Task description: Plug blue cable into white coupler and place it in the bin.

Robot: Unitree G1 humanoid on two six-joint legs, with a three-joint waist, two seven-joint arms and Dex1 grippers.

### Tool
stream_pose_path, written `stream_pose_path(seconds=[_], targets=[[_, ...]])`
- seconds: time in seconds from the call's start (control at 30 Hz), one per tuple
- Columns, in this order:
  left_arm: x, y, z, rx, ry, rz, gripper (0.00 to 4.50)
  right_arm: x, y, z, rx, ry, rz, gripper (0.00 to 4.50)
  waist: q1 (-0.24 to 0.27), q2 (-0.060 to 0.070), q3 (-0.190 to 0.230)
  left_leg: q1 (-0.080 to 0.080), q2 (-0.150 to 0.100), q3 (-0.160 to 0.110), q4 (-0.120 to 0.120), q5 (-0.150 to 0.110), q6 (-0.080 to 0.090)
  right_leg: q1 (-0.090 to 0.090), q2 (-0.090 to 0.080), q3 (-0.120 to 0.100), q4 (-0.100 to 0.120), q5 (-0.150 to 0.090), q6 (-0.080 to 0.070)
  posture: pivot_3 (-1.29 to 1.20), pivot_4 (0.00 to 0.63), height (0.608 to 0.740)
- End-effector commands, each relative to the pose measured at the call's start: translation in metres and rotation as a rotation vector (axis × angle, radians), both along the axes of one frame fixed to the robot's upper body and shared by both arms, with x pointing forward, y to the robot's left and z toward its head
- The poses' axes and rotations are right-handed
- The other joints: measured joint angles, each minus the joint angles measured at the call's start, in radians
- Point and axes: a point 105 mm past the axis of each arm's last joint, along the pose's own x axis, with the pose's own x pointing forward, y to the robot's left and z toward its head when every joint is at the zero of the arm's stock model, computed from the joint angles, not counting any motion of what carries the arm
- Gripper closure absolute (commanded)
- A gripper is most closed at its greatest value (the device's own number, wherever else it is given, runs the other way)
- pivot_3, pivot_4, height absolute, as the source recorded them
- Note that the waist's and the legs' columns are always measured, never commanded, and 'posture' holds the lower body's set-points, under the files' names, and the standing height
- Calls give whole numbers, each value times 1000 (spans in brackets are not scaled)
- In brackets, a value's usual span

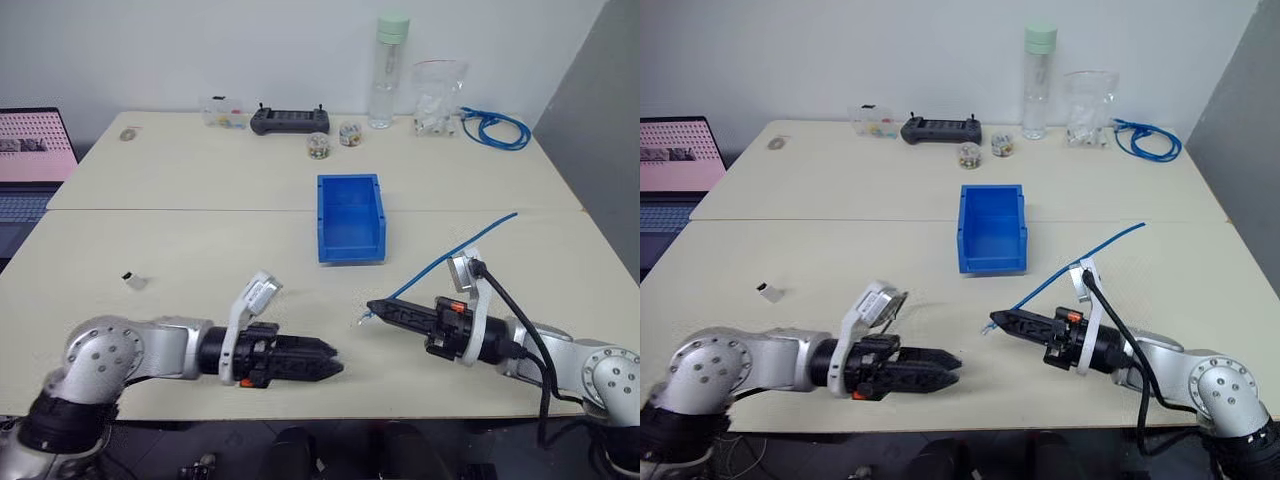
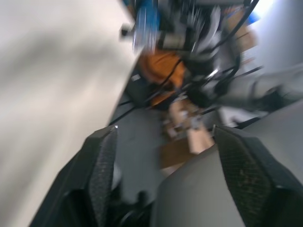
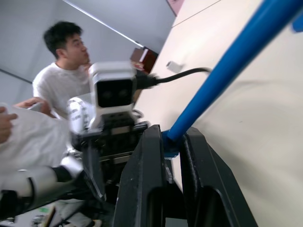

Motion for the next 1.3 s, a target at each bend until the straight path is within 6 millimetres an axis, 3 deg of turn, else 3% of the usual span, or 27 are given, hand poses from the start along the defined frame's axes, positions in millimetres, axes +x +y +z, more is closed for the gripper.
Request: stream_pose_path(seconds=[0.03,0.13,0.2,0.23,0.33,0.4,0.47,0.67,0.77,1.0,1.3], targets=[[19,25,-8,251,-318,175,148,9,-5,6,-12,-65,10,4356,3,1,2,0,0,0,0,0,0,-1,0,0,0,0,0,0,150,740],[39,62,-24,616,-585,522,5,12,-4,8,-12,-79,55,4356,8,1,3,-3,0,0,-1,0,0,-3,0,1,0,0,-1,0,150,740],[39,73,-21,690,-659,688,5,13,-3,8,-6,-76,82,4356,9,0,5,-3,0,2,-1,0,0,-4,0,4,-1,1,-2,0,150,740],[39,81,-20,721,-670,823,5,14,-1,9,-6,-76,101,4356,9,-2,6,-4,0,2,-1,-1,0,-4,0,3,0,2,-4,0,150,740],[34,132,-31,867,-627,1365,5,20,5,10,-21,-87,152,4356,13,-2,6,-9,1,2,2,-1,0,-6,-1,4,-1,5,-2,0,150,740],[32,151,-44,903,-552,1588,5,25,7,12,-29,-95,169,4356,16,-5,5,-11,0,2,4,-1,0,-8,-1,3,-1,6,-1,0,150,740],[41,157,-51,887,-509,1723,5,29,8,14,-39,-103,180,4356,20,-5,6,-12,0,3,4,-1,0,-11,-1,4,0,8,-1,0,150,740],[87,163,-60,736,-413,2000,5,37,3,12,-80,-109,188,4356,39,-7,5,-15,0,1,7,2,3,-12,0,-2,4,12,-3,0,150,740],[106,166,-64,664,-375,2039,5,34,1,14,-85,-113,199,4356,31,-7,5,-16,0,3,7,3,4,-12,0,-3,4,13,-2,0,150,740],[130,172,-71,615,-357,2034,5,32,-1,19,-89,-129,190,4356,33,-7,5,-15,0,3,7,3,4,-13,-1,-3,5,13,-2,0,150,740],[136,176,-81,607,-340,2030,5,34,-6,29,-78,-172,128,4356,32,0,1,-12,0,4,7,4,3,-12,0,-3,7,14,-2,0,150,740]])
